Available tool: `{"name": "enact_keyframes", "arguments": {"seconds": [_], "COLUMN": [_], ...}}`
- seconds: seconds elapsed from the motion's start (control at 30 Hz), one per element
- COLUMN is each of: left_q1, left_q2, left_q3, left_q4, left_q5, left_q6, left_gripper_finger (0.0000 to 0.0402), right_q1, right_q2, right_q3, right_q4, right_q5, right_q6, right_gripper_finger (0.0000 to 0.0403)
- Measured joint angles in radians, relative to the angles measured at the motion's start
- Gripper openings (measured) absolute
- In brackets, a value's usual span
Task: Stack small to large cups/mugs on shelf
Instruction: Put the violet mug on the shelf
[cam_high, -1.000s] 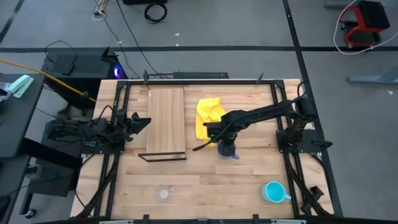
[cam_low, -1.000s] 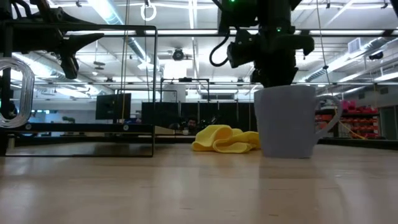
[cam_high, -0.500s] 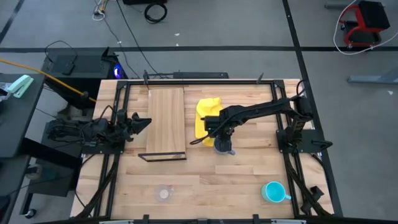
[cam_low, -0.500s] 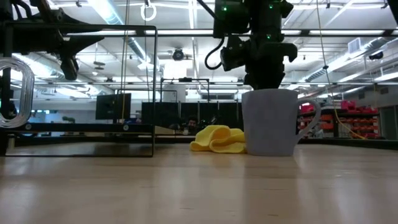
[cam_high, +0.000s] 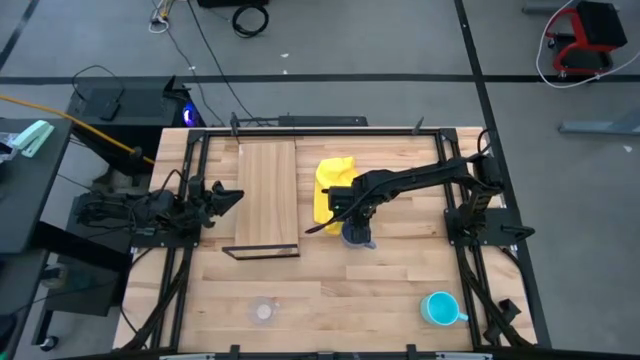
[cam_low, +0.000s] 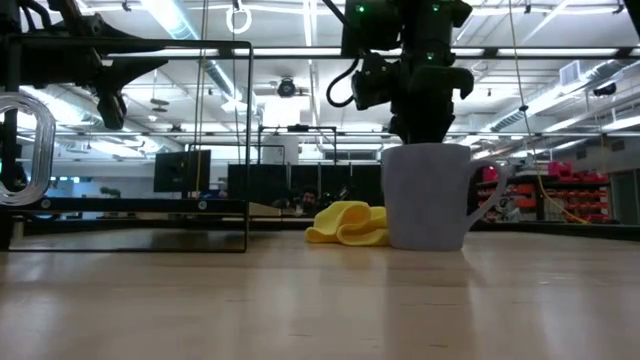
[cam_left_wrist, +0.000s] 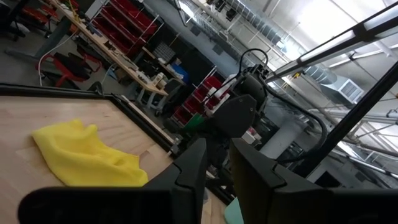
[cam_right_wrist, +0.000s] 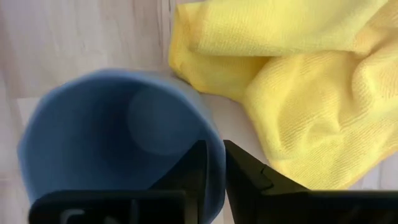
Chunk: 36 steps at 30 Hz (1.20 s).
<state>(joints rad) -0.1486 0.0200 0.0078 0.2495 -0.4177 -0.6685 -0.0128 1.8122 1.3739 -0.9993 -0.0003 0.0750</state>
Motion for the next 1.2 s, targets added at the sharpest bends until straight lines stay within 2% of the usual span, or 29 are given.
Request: {"name": "enact_keyframes", "arguments": {"seconds": [0.33, 0.6, 0.77, 0.87, 1.07, 1.2], "left_q1": [0.000, 0.003, 0.029, 0.052, 0.119, 0.170], "left_q2": [0.000, 0.051, 0.187, 0.300, 0.540, 0.687], "left_q3": [0.000, 0.070, 0.168, 0.241, 0.435, 0.583], "left_q4": [0.006, 0.026, -0.013, -0.043, -0.111, -0.201], "left_q5": [0.000, 0.000, 0.005, 0.042, 0.167, 0.284], "left_q6": [0.000, 0.069, 0.080, 0.087, 0.075, 0.074], "left_gripper_finger": [0.0108, 0.0125, 0.0122, 0.0122, 0.0125, 0.0118], "right_q1": [-0.036, -0.051, -0.052, -0.053, -0.053, -0.041], "right_q2": [-0.004, -0.109, -0.181, -0.235, -0.359, -0.434], "right_q3": [0.000, 0.000, 0.000, 0.000, 0.000, 0.000], "right_q4": [0.003, 0.000, -0.020, -0.023, -0.026, -0.096], "right_q5": [-0.005, -0.001, -0.001, -0.001, -0.001, -0.001], "right_q6": [0.036, 0.117, 0.165, 0.214, 0.364, 0.487], "right_gripper_finger": [0.0093, 0.0119, 0.0122, 0.0122, 0.0122, 0.0122]}}
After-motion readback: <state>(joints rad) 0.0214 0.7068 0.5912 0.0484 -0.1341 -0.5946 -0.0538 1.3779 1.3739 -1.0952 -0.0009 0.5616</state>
